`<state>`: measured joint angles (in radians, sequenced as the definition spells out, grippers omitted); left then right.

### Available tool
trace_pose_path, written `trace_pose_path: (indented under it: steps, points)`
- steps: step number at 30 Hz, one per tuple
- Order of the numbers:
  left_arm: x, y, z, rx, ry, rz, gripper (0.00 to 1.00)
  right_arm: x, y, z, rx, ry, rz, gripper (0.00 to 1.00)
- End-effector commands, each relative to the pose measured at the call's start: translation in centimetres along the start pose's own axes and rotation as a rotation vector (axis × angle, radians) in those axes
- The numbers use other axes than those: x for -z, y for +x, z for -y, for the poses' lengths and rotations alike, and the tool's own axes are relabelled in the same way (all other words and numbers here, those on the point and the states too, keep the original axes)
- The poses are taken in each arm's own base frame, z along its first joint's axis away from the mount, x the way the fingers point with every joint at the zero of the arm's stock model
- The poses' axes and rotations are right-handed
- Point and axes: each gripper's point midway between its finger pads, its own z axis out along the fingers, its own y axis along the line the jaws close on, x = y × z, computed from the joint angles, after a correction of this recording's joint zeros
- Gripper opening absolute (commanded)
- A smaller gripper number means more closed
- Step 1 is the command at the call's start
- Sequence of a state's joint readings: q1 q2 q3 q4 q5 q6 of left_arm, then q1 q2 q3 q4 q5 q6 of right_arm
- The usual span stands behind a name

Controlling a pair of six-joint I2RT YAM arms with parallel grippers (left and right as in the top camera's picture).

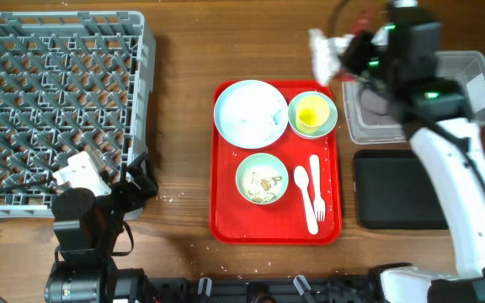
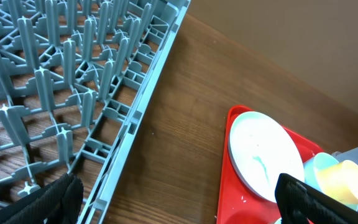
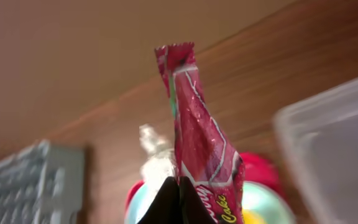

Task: Sort waste into correct bins and load items into the dishwasher rack
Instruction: 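Carry the wrapper right and drop it into the clear bin, then return the right gripper to the tissue on the blue plate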

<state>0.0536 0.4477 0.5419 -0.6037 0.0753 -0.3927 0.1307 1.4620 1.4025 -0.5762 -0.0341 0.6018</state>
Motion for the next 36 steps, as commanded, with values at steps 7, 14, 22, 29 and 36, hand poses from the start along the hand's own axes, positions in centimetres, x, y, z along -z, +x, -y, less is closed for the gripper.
trace_pose_path:
  steps: [7, 14, 22, 29, 36]
  points:
    - [0.3, -0.8, 0.1, -0.022, -0.004, 0.024, 1.00, -1.6, -3.8, 15.4, -0.206, 0.347, 0.030, 0.04]
    - [0.3, -0.8, 0.1, -0.022, -0.004, 0.024, 1.00, -5.1, -1.9, 17.0, -0.121, 0.332, -0.081, 0.65]
    - [0.3, -0.8, 0.1, -0.022, -0.004, 0.024, 1.00, -1.5, -0.9, 4.3, 0.069, -0.352, -0.205, 0.78]
    - [0.3, -0.7, 0.1, -0.021, -0.006, 0.019, 1.00, -0.2, 7.7, -6.3, 0.221, -0.556, -0.415, 0.78]
    - [0.3, -0.5, 0.0, -0.021, -0.009, 0.013, 1.00, -4.0, 15.9, -8.8, 0.533, -0.130, -0.339, 0.79]
